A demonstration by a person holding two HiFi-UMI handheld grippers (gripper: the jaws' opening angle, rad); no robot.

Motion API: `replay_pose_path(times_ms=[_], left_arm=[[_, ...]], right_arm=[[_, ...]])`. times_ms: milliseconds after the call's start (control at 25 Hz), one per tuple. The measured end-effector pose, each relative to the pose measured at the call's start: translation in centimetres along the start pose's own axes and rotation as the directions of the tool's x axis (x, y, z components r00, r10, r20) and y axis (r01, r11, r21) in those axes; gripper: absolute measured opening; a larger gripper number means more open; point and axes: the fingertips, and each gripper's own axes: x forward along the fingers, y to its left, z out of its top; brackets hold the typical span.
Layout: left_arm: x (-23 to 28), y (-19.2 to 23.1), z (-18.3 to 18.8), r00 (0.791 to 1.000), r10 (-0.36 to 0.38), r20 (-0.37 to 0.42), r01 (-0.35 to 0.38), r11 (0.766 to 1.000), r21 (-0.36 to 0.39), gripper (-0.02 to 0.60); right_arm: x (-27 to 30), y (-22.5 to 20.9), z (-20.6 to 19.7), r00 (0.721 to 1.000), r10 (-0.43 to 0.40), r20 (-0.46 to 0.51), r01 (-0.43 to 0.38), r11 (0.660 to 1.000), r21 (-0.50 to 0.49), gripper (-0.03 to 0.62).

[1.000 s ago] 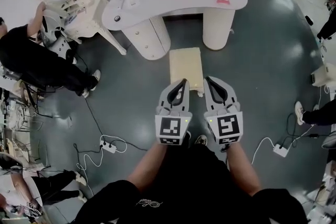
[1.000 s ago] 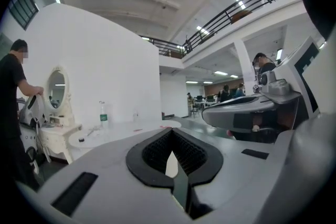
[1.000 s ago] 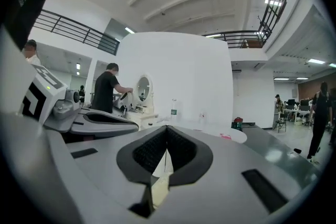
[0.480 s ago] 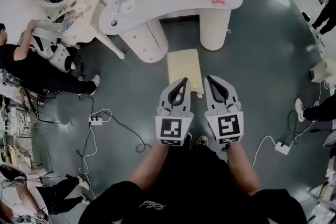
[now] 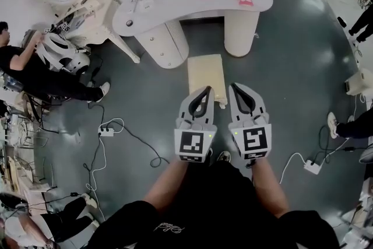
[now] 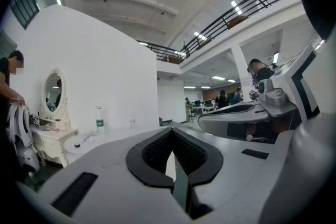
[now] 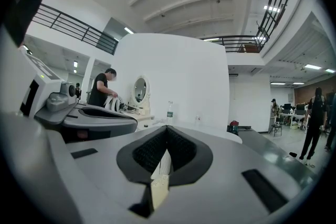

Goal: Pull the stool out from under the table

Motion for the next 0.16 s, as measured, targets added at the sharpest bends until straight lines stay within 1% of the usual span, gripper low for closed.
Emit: replay_pose_path(times_ms=[160], left_arm=[[-0.07, 0.05, 0.13, 1.000, -0.002, 0.002, 0.002, 1.000, 0.004, 0.006]], right_arm=[[0.12, 0.18, 0.17, 1.000, 0.001, 0.004, -0.001, 1.000, -0.007, 0.006]])
